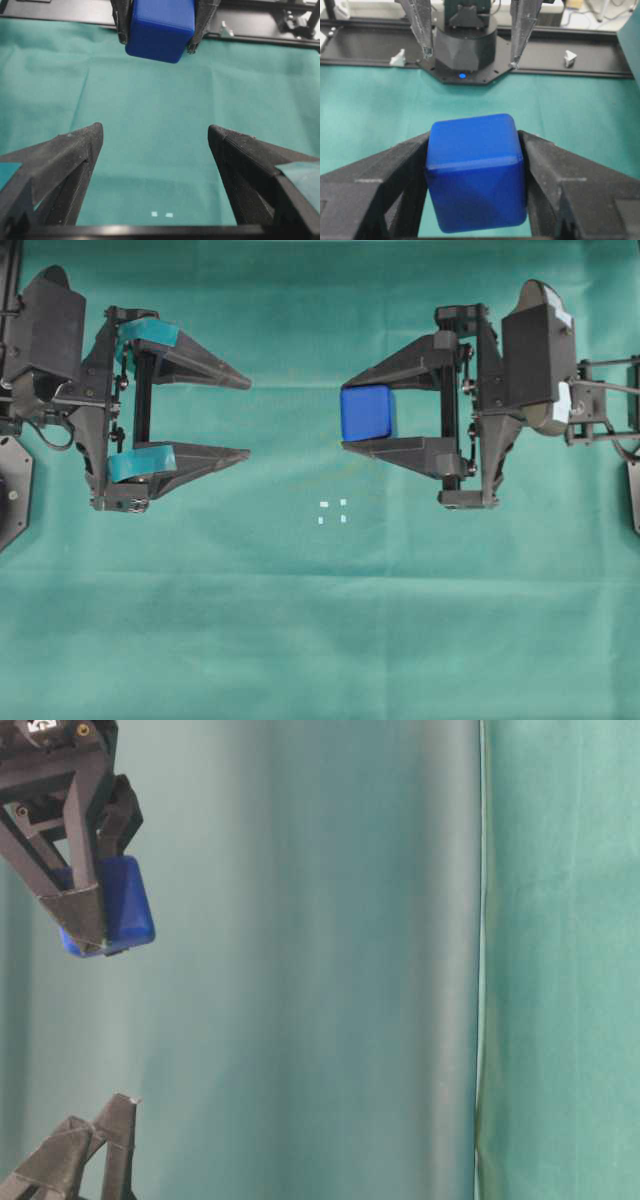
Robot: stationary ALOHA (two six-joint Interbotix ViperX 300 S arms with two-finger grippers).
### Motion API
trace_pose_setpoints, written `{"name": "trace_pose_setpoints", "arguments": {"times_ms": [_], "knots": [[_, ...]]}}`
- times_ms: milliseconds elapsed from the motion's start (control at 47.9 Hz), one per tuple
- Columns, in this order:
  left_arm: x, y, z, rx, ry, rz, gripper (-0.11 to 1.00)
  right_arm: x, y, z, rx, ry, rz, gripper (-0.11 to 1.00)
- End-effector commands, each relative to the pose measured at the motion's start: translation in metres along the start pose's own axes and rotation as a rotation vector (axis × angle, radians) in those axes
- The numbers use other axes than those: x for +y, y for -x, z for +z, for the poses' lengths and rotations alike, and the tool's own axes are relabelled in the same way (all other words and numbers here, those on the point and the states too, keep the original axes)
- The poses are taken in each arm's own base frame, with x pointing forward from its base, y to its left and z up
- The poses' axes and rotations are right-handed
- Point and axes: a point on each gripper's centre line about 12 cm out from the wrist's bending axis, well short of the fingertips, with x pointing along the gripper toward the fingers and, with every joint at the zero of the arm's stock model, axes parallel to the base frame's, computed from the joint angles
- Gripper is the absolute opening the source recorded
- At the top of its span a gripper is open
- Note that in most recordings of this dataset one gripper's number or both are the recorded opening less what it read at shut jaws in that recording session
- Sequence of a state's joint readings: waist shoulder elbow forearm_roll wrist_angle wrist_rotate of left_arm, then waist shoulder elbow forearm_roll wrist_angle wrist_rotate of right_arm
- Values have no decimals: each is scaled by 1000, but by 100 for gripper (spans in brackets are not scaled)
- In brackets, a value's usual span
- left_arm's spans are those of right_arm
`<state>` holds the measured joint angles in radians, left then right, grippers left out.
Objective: Handover the blue block to the right arm after grasping it with the left arm, then place it in the designated position.
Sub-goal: 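Open the left gripper and pull the right gripper back with the cube, then carry the cube with the right gripper down toward the table center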
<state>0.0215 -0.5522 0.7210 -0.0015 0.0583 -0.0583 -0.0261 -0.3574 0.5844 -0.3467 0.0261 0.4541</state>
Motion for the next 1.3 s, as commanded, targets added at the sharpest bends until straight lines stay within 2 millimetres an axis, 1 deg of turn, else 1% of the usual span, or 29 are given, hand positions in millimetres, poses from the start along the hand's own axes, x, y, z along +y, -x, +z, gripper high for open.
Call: {"name": "trace_pose_setpoints", "arguments": {"times_ms": [0,731,1275], "knots": [[0,2,10,-31,-2,1,99,2,7,17,-50,-6,8,55],[0,2,10,-31,1,1,99,3,7,18,-51,-9,8,55],[0,2,11,-34,-1,1,99,2,7,16,-29,-16,0,55]]}}
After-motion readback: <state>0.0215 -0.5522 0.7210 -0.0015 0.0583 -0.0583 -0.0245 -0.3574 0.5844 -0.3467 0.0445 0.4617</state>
